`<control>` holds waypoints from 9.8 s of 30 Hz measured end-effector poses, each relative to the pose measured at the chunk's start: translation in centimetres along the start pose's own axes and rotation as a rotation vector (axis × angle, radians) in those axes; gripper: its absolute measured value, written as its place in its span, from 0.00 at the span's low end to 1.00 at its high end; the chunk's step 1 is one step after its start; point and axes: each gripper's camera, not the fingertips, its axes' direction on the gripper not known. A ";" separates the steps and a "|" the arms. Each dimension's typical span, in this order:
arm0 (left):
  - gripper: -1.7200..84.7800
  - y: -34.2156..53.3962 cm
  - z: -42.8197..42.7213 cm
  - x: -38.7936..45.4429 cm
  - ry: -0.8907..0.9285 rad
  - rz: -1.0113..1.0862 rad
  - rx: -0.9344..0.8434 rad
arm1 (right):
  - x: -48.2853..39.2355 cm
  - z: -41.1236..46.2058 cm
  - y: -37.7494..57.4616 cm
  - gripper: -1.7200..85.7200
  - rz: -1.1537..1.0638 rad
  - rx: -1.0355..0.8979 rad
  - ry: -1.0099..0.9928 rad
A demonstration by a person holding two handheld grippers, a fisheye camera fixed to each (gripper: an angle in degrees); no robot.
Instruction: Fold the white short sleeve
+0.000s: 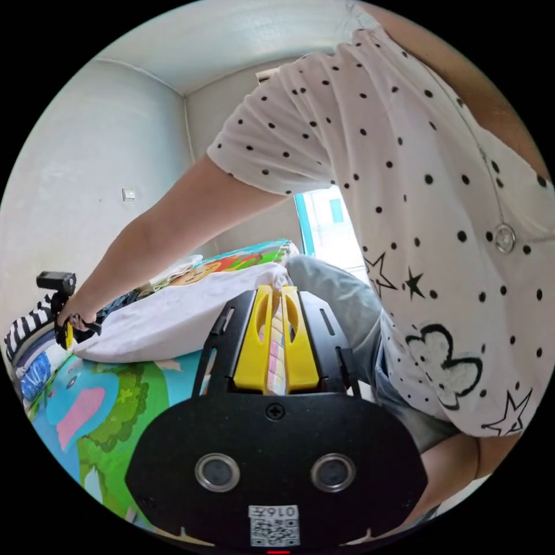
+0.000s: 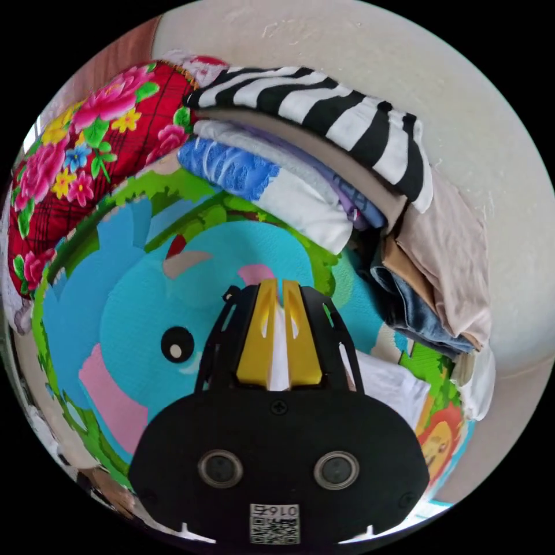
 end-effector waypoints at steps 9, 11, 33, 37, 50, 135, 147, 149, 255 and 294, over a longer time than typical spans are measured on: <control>0.01 0.6 0.3 -0.7 0.049 0.004 -0.016 | 0.9 -1.3 0.6 0.02 -0.141 -0.104 -0.133; 0.01 0.7 0.5 -0.6 0.061 0.015 -0.024 | -0.3 -0.5 1.8 0.02 -0.213 -0.138 -0.047; 0.01 1.0 1.8 -1.0 0.139 0.033 -0.048 | 9.8 -7.1 19.2 0.01 0.016 -0.044 0.080; 0.01 1.0 1.9 -1.2 0.151 0.025 -0.038 | 11.7 -7.1 23.1 0.01 0.175 -0.069 0.127; 0.01 0.5 2.6 -1.0 0.172 0.028 -0.046 | 12.5 -17.7 31.7 0.01 0.083 -0.040 0.200; 0.01 -24.5 16.0 15.2 -0.718 0.056 -0.584 | -0.9 -77.2 100.8 0.13 -0.171 0.409 0.136; 0.01 -24.6 14.4 7.5 -0.606 -0.114 -0.520 | -2.8 -70.1 97.7 0.12 -0.275 0.359 0.617; 0.01 -24.4 14.5 6.7 -0.610 -0.090 -0.545 | -2.8 -69.0 96.0 0.07 -0.281 0.348 0.611; 0.01 0.2 -2.5 -49.2 -0.324 -0.893 -0.427 | 11.6 -27.5 86.4 0.13 -0.024 0.461 -0.126; 0.01 -7.0 -9.7 -37.9 -0.378 -0.630 -0.220 | 10.4 -13.8 59.8 0.04 -0.369 0.192 -0.354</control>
